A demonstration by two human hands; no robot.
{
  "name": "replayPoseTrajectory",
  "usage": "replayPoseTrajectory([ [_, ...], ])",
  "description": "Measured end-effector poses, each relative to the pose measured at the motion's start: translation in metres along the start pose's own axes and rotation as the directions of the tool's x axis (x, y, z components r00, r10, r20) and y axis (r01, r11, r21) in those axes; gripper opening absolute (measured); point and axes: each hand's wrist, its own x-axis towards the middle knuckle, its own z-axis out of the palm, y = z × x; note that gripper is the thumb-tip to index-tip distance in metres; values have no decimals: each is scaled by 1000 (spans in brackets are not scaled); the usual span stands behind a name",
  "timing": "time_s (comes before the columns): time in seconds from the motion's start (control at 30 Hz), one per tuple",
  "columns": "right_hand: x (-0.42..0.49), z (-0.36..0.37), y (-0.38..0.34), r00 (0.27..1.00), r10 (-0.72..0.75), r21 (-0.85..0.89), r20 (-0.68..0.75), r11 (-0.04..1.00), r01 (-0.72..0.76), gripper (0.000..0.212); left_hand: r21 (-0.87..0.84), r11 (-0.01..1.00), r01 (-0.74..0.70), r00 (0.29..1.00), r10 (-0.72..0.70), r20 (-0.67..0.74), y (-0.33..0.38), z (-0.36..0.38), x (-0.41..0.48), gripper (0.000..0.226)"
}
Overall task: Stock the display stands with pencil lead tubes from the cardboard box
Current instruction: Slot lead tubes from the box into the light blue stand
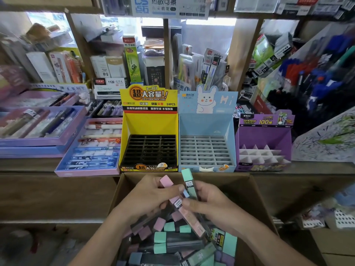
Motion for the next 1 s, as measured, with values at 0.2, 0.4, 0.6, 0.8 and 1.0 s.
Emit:
replayPoseTrajectory([
  [0.2,0,-1,-1,998,-12,66,-58,998,16,34,-152,988,5,994,-21,-107,-1,16,2,40],
  [0.4,-2,4,-9,995,-39,99,-90,994,48,34,-306,950,-56,995,27,-98,3,37,-7,15],
  [0.6,-6,10,-12,992,-26,105,-120,994,38,33,-386,915,-114,980,40,-195,3,45,-15,18],
  [0.8,-8,7,-22,967,-96,131,-235,983,129,27,-291,927,-236,944,147,-297,5,28,-17,14],
  [1.0,-4,3,-43,968,-130,113,-213,981,157,21,-357,887,-293,926,170,-338,5,13,-24,17],
])
